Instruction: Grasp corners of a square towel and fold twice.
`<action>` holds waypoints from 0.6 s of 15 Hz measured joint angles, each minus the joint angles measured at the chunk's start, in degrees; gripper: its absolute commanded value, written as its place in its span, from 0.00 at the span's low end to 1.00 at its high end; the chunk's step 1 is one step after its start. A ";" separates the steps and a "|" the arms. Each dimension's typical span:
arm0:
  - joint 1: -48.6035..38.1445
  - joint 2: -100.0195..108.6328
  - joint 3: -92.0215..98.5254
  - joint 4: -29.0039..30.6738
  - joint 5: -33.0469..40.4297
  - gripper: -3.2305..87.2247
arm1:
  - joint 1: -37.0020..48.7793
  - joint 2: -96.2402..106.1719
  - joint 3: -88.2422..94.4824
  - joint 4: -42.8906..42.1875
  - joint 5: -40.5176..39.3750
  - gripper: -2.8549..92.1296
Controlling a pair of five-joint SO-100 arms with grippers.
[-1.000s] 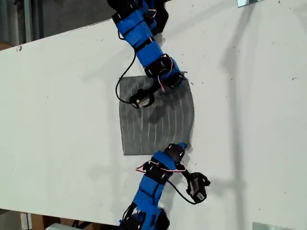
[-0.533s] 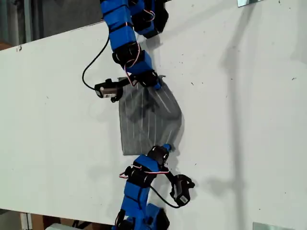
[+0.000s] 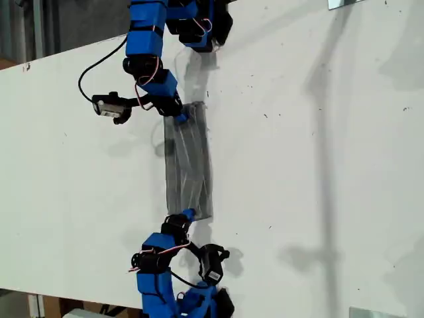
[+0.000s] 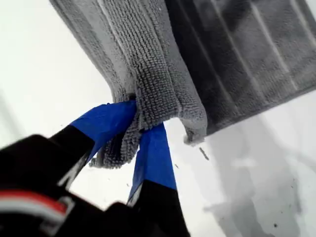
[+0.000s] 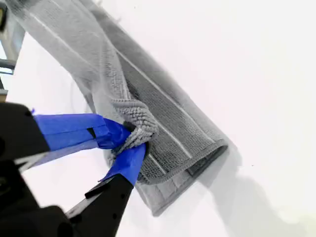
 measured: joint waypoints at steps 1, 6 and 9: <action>-2.37 -0.35 -0.18 0.00 1.41 0.04 | 3.52 0.35 1.58 -0.26 -0.44 0.03; -10.81 -9.32 -10.20 1.85 7.21 0.04 | 16.08 0.44 4.22 -2.72 -3.87 0.03; -16.70 -23.64 -26.02 7.91 11.69 0.04 | 23.55 -3.08 4.13 -5.01 -7.21 0.03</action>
